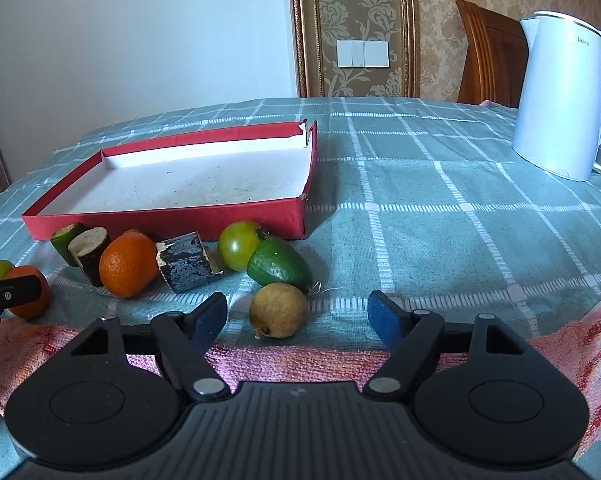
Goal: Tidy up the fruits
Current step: 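Move the right tool toward the small brown pear, then close the right tool on the brown pear while the left tool closes on an orange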
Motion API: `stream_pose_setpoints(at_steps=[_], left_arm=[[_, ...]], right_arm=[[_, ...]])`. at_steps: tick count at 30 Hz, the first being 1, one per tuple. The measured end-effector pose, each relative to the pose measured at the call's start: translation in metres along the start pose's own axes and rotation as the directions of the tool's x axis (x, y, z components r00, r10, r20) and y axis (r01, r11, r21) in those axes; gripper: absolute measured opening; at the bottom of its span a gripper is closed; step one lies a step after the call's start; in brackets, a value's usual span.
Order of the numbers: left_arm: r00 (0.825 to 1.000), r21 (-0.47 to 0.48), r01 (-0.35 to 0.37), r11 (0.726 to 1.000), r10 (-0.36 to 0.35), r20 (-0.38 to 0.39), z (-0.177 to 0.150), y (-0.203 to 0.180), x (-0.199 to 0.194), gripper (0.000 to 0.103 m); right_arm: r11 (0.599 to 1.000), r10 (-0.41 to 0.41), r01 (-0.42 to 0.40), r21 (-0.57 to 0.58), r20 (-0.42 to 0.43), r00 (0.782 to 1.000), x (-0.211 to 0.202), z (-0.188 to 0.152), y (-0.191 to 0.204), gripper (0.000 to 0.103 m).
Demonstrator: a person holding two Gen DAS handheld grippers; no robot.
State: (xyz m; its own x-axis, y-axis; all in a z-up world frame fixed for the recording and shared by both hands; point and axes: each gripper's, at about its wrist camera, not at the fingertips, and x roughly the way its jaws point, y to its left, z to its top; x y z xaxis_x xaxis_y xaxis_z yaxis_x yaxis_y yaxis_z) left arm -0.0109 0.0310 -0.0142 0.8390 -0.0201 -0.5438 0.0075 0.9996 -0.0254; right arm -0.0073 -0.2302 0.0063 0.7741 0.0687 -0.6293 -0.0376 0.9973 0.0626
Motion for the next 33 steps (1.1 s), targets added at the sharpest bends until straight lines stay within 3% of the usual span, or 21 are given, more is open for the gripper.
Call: stream_pose_setpoints(at_steps=[3, 5, 11, 18, 33], left_arm=[[1.000, 0.026, -0.005, 1.000, 0.004, 0.028, 0.000, -0.005, -0.003, 0.103], [0.999, 0.042, 0.002, 0.999, -0.004, 0.038, 0.001, -0.009, -0.006, 0.103], [0.996, 0.087, 0.030, 0.996, -0.038, 0.084, -0.002, -0.016, -0.010, 0.103], [0.992, 0.134, 0.081, 0.988, -0.093, 0.084, -0.008, -0.025, -0.009, 0.103], [0.993, 0.113, 0.074, 0.991, -0.083, 0.085, -0.008, -0.027, -0.005, 0.101]], right_arm=[[1.000, -0.009, 0.009, -0.001, 0.003, 1.000, -0.002, 0.000, 0.000, 0.076], [1.000, -0.023, 0.023, -0.011, 0.011, 1.000, -0.004, -0.001, 0.001, 0.065], [1.000, -0.026, 0.026, -0.015, 0.010, 1.000, -0.003, -0.002, 0.001, 0.063], [1.000, -0.026, 0.026, -0.004, 0.015, 1.000, -0.004, -0.003, -0.001, 0.063], [0.999, -0.027, 0.028, -0.021, 0.020, 0.999, -0.007, -0.005, 0.000, 0.062]])
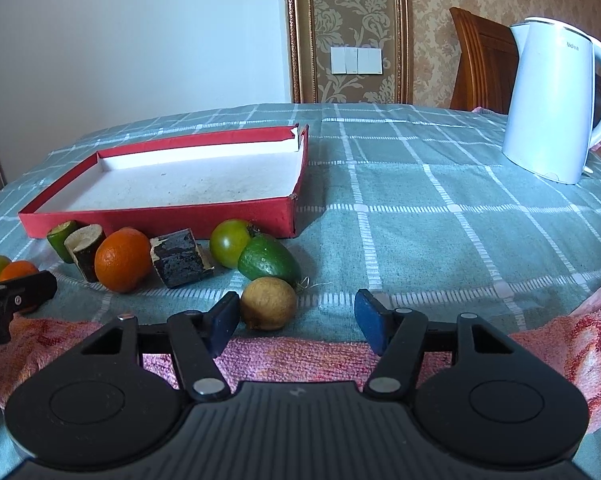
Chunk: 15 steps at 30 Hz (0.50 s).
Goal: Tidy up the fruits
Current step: 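Close the right tool on the brown pear while the left tool closes on an orange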
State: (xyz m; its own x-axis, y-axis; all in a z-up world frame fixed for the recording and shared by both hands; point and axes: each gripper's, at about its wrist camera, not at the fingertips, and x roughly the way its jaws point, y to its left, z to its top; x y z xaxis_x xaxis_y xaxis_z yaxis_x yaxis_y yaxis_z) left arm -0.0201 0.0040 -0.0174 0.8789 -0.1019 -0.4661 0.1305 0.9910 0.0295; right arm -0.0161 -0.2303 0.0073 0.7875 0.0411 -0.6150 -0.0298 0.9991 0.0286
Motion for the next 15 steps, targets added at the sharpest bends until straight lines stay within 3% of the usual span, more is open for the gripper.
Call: stream_pose_setpoints(at_steps=[6, 8, 15], left_arm=[[1.000, 0.002, 0.008, 1.000, -0.008, -0.002, -0.001, -0.002, -0.001, 0.102], [1.000, -0.001, 0.009, 1.000, -0.009, -0.003, -0.001, -0.001, -0.001, 0.102], [0.998, -0.026, 0.056, 0.998, -0.056, 0.001, 0.004, 0.001, -0.004, 0.102]], right_arm=[[0.999, 0.019, -0.019, -0.031, -0.003, 1.000, 0.001, 0.001, 0.006, 0.045], [0.999, 0.015, -0.014, -0.035, 0.004, 1.000, 0.001, 0.000, 0.008, 0.029], [0.999, 0.009, -0.008, -0.044, 0.016, 1.000, -0.001, -0.003, 0.011, 0.029]])
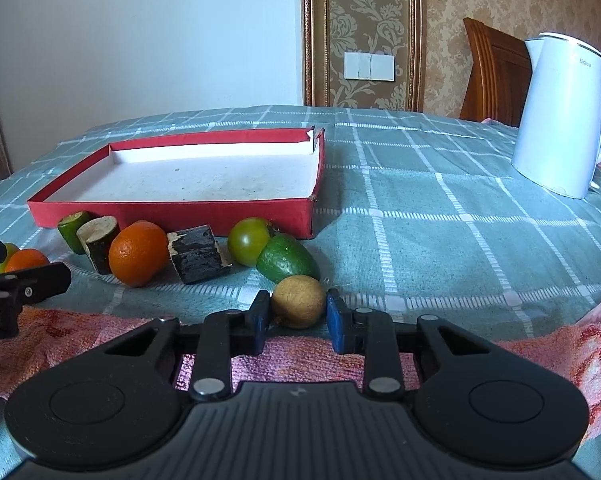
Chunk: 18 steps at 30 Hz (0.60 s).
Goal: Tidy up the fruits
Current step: 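Close the right tool on the brown pear while the left tool closes on an orange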
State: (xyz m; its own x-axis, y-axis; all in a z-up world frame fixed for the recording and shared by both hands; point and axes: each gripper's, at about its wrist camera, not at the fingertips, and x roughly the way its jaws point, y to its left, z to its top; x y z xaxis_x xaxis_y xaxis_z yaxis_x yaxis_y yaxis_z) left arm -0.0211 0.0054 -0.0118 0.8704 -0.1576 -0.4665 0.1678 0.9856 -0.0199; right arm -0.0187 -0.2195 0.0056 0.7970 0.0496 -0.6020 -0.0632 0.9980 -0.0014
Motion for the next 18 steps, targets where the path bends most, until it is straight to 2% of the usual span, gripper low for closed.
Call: stream_pose_setpoints(at_steps=[7, 10, 12, 15, 18], left_arm=[[0.999, -0.024, 0.008, 1.000, -0.008, -0.036, -0.001, 0.002, 0.008, 0.099], [0.997, -0.056, 0.029, 0.998, -0.034, -0.076, -0.002, 0.007, 0.016, 0.082], [0.995, -0.082, 0.032, 0.996, -0.040, -0.097, -0.004, 0.011, 0.021, 0.076], [0.996, -0.076, 0.024, 0.997, -0.030, -0.083, -0.005, 0.013, 0.019, 0.066], [0.997, -0.067, -0.002, 0.998, -0.003, -0.071, -0.005, 0.015, 0.018, 0.049]], right_arm=[[1.000, -0.007, 0.007, -0.011, 0.006, 1.000, -0.002, -0.001, 0.002, 0.029], [1.000, -0.007, 0.007, -0.011, 0.006, 1.000, -0.002, -0.001, 0.001, 0.029], [1.000, -0.006, 0.006, -0.009, 0.006, 1.000, -0.001, -0.001, 0.001, 0.029], [1.000, -0.003, 0.003, -0.007, 0.006, 1.000, -0.001, -0.001, 0.001, 0.029], [1.000, -0.004, 0.004, -0.008, 0.005, 1.000, -0.001, -0.001, 0.001, 0.029]])
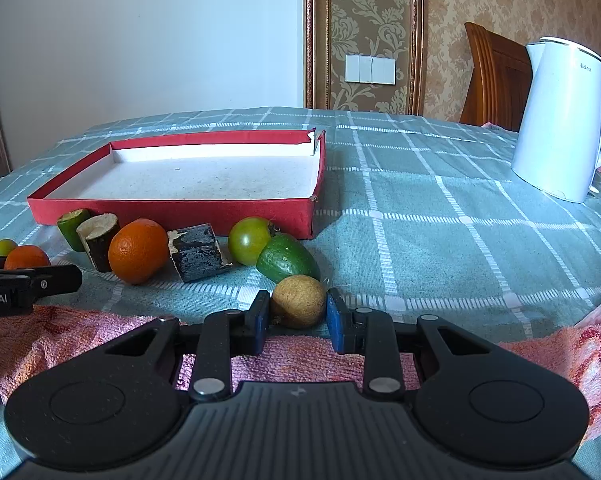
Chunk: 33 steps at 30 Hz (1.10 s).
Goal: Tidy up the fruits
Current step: 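Close the right tool on the brown pear while the left tool closes on an orange, then carry the pear into the tray and open the right tool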
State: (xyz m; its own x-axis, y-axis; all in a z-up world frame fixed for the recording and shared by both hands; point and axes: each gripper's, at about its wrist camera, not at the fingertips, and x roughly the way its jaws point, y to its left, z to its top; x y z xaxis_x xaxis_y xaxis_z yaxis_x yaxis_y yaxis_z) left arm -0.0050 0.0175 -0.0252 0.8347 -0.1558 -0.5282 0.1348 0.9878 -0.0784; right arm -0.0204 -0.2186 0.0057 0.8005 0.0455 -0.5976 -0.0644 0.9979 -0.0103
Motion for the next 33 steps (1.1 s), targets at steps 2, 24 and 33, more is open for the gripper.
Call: stream_pose_setpoints(at_steps=[2, 24, 33], left_arm=[[1.000, 0.006, -0.016, 1.000, 0.016, 0.003, 0.000, 0.003, 0.000, 0.040], [0.999, 0.026, -0.021, 0.999, 0.021, 0.032, -0.002, 0.006, 0.004, 0.040], [0.999, 0.027, -0.021, 0.999, 0.020, 0.033, -0.001, 0.006, 0.005, 0.040]], right_arm=[[1.000, 0.000, 0.000, 0.000, 0.000, 1.000, 0.000, 0.000, 0.000, 0.029], [0.998, 0.005, 0.001, -0.056, 0.112, 0.994, -0.007, 0.051, 0.006, 0.029], [0.994, 0.028, -0.021, -0.105, 0.067, 0.997, 0.069, 0.107, 0.024, 0.029]])
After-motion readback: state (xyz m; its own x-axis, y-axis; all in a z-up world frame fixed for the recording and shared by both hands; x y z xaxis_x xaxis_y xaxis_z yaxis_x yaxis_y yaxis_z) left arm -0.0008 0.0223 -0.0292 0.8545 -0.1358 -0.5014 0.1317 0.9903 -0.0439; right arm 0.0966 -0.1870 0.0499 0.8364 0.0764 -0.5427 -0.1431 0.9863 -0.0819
